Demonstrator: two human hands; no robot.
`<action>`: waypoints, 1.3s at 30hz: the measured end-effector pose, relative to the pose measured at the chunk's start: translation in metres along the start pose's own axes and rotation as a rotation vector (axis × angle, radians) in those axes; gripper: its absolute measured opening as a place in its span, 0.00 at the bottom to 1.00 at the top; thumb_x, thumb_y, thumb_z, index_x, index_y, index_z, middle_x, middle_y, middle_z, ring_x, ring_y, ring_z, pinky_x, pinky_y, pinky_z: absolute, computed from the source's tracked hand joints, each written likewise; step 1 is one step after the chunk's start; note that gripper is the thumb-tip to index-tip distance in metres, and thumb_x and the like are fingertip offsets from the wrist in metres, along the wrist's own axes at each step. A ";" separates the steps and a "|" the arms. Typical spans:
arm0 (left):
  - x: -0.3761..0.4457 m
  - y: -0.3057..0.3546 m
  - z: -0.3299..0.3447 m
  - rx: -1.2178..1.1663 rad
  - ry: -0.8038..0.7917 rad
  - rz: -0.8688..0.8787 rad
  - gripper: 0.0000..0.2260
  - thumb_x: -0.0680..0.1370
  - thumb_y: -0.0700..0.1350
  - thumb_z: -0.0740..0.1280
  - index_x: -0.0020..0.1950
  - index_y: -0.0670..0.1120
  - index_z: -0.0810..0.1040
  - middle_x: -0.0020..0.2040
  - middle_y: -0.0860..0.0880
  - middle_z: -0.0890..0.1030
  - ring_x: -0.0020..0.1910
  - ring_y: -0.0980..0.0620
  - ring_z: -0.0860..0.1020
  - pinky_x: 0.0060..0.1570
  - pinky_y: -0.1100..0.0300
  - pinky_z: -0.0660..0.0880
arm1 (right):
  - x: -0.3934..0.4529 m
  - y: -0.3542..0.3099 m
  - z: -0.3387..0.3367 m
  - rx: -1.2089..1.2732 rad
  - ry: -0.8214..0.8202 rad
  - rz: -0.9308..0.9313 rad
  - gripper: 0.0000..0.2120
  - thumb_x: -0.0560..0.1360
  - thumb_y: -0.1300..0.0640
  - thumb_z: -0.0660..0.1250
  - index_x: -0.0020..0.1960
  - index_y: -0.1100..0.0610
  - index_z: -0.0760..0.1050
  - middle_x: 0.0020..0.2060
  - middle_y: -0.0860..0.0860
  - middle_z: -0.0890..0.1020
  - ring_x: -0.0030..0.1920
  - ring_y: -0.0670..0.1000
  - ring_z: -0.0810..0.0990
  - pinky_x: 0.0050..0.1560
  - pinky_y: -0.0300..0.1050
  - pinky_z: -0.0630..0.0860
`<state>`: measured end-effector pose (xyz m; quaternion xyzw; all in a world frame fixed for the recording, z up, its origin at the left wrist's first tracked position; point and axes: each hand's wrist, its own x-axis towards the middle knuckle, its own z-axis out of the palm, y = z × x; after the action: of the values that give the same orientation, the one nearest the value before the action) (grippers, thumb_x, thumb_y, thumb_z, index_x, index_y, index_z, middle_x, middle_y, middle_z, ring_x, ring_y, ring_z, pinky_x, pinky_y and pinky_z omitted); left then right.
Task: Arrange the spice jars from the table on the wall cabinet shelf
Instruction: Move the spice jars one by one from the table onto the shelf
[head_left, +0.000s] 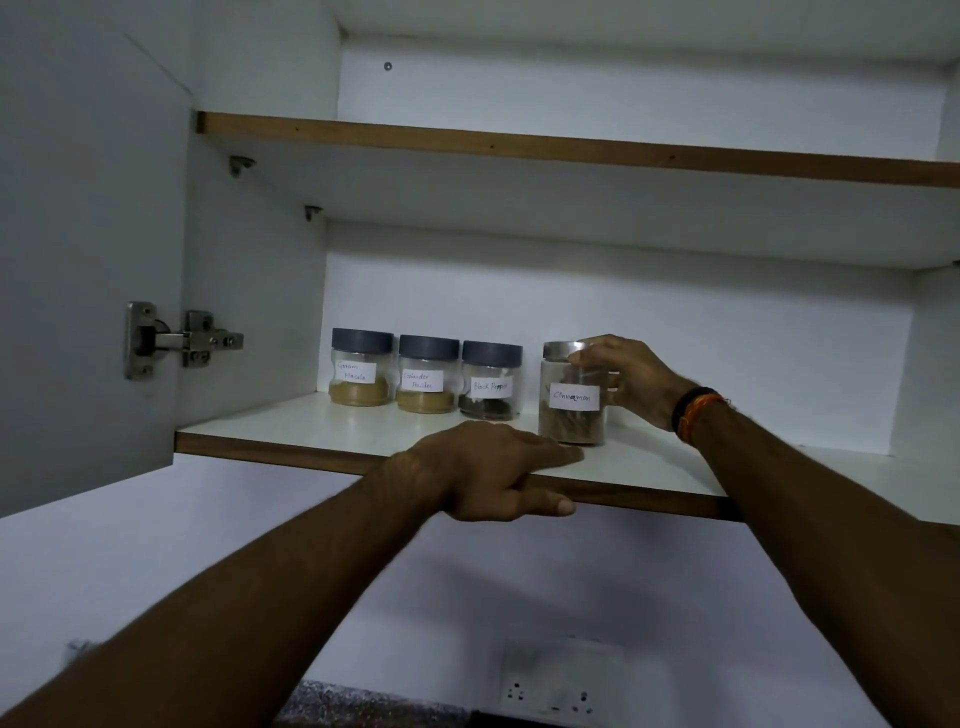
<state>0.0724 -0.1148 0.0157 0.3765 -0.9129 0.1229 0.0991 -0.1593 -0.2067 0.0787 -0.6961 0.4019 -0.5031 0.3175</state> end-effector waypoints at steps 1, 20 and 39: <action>0.000 0.000 0.000 0.001 0.003 0.002 0.30 0.79 0.70 0.54 0.80 0.62 0.56 0.79 0.53 0.65 0.68 0.49 0.75 0.67 0.51 0.68 | 0.003 0.001 0.001 -0.004 0.000 0.006 0.14 0.77 0.57 0.70 0.61 0.59 0.76 0.55 0.58 0.83 0.60 0.60 0.80 0.56 0.54 0.78; -0.001 0.003 -0.003 0.000 -0.011 0.000 0.31 0.80 0.68 0.55 0.80 0.59 0.58 0.78 0.51 0.67 0.70 0.48 0.73 0.70 0.51 0.66 | 0.032 0.015 0.004 -0.227 0.082 -0.104 0.19 0.77 0.58 0.72 0.66 0.60 0.76 0.58 0.56 0.81 0.62 0.59 0.78 0.52 0.46 0.80; -0.002 0.007 -0.006 0.009 -0.018 -0.011 0.30 0.80 0.67 0.55 0.81 0.58 0.58 0.78 0.51 0.67 0.72 0.48 0.72 0.70 0.49 0.67 | 0.035 0.018 0.011 -0.401 0.098 -0.073 0.28 0.80 0.54 0.69 0.77 0.61 0.66 0.68 0.60 0.76 0.69 0.62 0.74 0.71 0.62 0.72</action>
<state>0.0695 -0.1070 0.0199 0.3831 -0.9111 0.1232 0.0896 -0.1470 -0.2462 0.0757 -0.7342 0.4835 -0.4572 0.1343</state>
